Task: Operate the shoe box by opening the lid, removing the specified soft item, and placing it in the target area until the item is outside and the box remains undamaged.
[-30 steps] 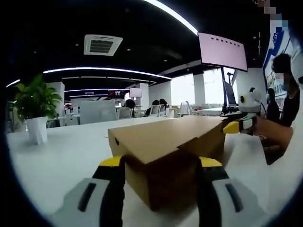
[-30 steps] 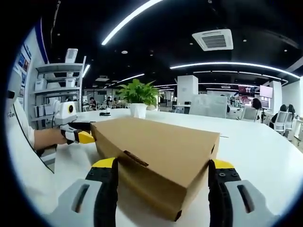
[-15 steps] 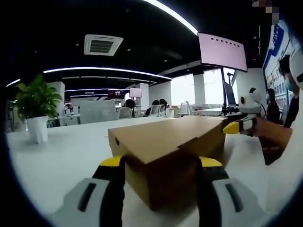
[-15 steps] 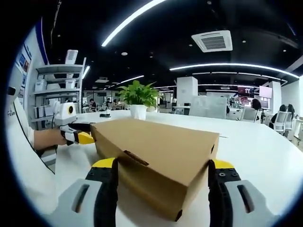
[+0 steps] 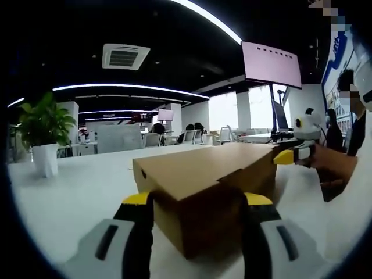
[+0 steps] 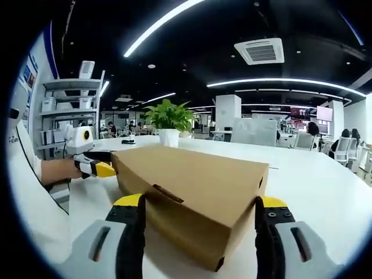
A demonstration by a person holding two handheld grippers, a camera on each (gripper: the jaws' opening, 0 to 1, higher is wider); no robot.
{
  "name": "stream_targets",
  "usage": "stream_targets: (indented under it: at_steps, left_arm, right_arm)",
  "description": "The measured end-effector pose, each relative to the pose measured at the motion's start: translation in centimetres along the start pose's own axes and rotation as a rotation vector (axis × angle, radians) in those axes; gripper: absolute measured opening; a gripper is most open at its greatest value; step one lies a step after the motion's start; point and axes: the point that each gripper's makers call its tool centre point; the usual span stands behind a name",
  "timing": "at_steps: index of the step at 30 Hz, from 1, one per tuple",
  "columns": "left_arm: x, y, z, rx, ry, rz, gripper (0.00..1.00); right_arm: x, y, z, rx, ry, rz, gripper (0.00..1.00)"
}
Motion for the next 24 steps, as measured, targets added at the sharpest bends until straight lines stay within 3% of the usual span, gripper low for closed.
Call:
stream_targets:
  at_steps: [24]
  left_arm:
    - [0.0, 0.4, 0.0, 0.024, 0.024, -0.002, 0.62]
  right_arm:
    - [-0.1, -1.2, -0.6, -0.029, 0.023, 0.008, 0.78]
Point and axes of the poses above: the point that each gripper's makers call its tool centre point, and the gripper's own axes: z roughly forward along the fingers, y roughly to its right, x roughly out of its top, and after that the axes turned 5 degrees about -x, right-handed
